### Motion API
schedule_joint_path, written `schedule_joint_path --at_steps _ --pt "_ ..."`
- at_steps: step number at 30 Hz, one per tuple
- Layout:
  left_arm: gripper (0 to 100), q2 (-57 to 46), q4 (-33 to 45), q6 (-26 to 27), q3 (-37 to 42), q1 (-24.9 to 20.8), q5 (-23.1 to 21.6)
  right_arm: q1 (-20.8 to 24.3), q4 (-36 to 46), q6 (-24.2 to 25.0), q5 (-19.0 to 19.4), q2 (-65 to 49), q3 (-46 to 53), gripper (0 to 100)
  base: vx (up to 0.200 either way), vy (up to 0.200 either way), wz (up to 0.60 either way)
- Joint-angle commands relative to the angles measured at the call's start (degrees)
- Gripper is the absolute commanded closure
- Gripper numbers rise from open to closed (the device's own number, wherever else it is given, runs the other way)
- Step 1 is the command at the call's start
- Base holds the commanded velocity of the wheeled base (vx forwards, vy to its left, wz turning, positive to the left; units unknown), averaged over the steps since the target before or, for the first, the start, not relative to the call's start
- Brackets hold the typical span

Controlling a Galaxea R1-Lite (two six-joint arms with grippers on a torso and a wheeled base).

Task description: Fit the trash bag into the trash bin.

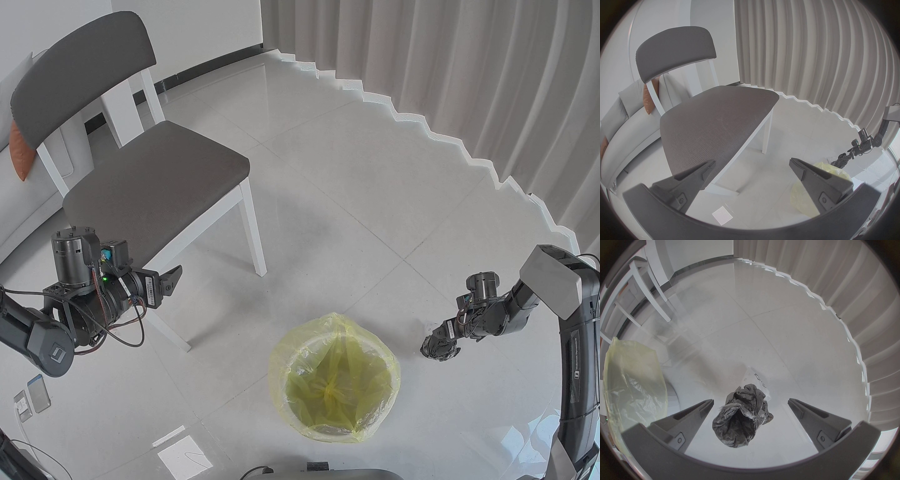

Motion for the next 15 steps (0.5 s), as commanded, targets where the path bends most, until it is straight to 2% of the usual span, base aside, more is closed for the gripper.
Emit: schedule_joint_path --at_steps 1,8,11,12,15 --pt "0 0.07 -0.02 -0.03 0.07 0.10 0.03 0.05 3.66 0.14 0.09 0.74 -3.54 0 0.000 0.000 0.00" --pt "0 -0.11 -0.11 -0.03 0.07 0.10 0.03 0.05 12.62 2.60 0.44 1.10 -8.11 0 0.000 0.000 0.00" --pt "0 -0.20 -0.11 -0.03 0.07 0.28 0.03 0.05 13.68 2.86 0.53 1.18 -8.63 0 0.000 0.000 0.00" --pt "0 -0.20 -0.11 -0.03 0.07 0.19 0.12 0.05 13.77 2.86 0.53 1.18 -8.72 100 0.000 0.000 0.00" --pt "0 -0.28 -0.11 -0.03 -0.02 0.19 0.12 0.05 13.77 2.86 0.71 1.18 -8.72 100 0.000 0.000 0.00"
